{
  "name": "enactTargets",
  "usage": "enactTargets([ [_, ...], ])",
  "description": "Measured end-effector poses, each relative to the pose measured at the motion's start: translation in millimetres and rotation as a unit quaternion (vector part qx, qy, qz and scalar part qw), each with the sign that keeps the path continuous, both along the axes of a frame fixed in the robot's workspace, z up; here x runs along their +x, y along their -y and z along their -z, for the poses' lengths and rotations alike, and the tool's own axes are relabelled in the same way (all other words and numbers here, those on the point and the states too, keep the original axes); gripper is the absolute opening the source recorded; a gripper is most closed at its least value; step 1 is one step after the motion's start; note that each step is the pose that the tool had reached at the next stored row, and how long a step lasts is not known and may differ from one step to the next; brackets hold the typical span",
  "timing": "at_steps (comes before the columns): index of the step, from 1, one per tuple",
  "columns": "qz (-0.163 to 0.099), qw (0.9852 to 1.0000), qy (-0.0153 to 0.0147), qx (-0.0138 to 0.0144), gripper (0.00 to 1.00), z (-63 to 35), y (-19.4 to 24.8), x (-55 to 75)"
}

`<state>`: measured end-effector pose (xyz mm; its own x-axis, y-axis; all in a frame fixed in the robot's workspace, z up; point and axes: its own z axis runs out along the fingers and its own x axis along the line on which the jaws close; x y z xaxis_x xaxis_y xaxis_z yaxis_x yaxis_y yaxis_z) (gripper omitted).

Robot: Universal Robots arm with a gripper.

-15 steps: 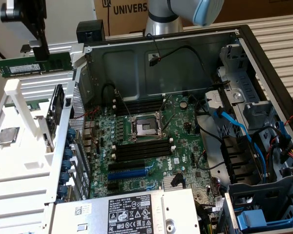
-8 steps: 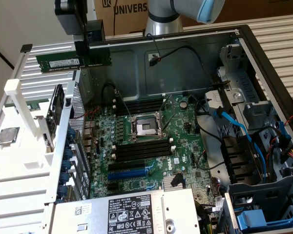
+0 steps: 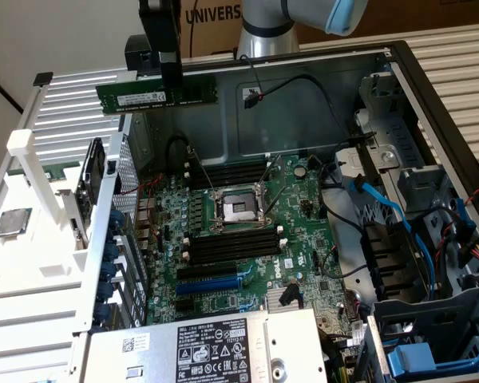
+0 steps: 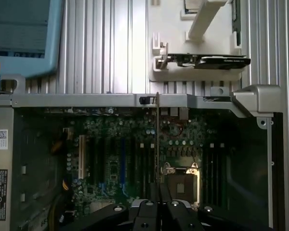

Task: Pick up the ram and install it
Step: 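Pick up the ram and move it above insertion slot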

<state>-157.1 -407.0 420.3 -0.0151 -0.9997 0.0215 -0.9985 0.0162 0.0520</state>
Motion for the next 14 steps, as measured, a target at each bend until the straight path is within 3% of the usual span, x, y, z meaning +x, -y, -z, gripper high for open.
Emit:
enactTargets([
  [8, 0.000, 1.0000, 0.0000, 0.0000, 0.12, 1.8, 0.0, 41.3],
  [14, 0.000, 1.0000, 0.0004, -0.0004, 0.12, 11.4, 0.0, 63.2],
])
